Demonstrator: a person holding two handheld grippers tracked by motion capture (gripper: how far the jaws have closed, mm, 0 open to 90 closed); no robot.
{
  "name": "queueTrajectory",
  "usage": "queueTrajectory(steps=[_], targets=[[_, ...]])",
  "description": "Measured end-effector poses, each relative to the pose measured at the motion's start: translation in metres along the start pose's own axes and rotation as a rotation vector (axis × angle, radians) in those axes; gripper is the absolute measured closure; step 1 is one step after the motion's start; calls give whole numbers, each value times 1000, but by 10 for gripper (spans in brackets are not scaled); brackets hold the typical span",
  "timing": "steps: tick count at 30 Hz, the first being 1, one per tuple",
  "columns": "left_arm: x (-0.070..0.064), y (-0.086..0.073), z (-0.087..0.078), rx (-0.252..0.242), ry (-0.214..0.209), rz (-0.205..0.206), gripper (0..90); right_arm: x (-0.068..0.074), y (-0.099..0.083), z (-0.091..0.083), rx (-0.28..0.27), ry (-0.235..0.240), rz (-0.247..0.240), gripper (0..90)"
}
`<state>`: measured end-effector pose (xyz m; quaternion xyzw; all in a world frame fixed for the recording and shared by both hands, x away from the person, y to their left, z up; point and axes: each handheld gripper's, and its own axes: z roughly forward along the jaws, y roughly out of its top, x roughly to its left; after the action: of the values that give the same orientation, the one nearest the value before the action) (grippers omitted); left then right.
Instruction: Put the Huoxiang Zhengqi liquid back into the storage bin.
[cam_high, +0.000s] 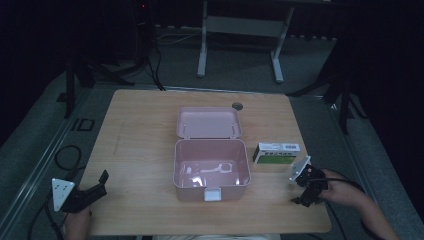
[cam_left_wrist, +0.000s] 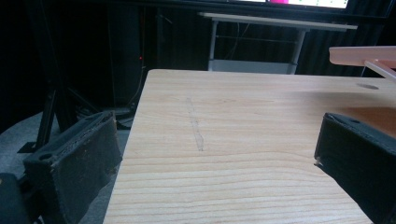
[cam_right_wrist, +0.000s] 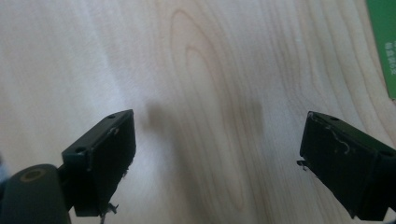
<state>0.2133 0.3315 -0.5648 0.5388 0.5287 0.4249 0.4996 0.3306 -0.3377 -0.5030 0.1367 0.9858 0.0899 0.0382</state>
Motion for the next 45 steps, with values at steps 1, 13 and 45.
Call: queueTrajectory(steps=[1, 13, 45], targets=[[0, 0, 0, 0, 0, 0, 2, 0, 3, -2, 24, 2, -9, 103], [0, 0, 0, -1, -2, -2, 2, 3, 40, 0, 253, 68, -90, 104], [0, 0, 0, 1, -3, -5, 2, 20, 80, -11, 219, 108, -221, 107]])
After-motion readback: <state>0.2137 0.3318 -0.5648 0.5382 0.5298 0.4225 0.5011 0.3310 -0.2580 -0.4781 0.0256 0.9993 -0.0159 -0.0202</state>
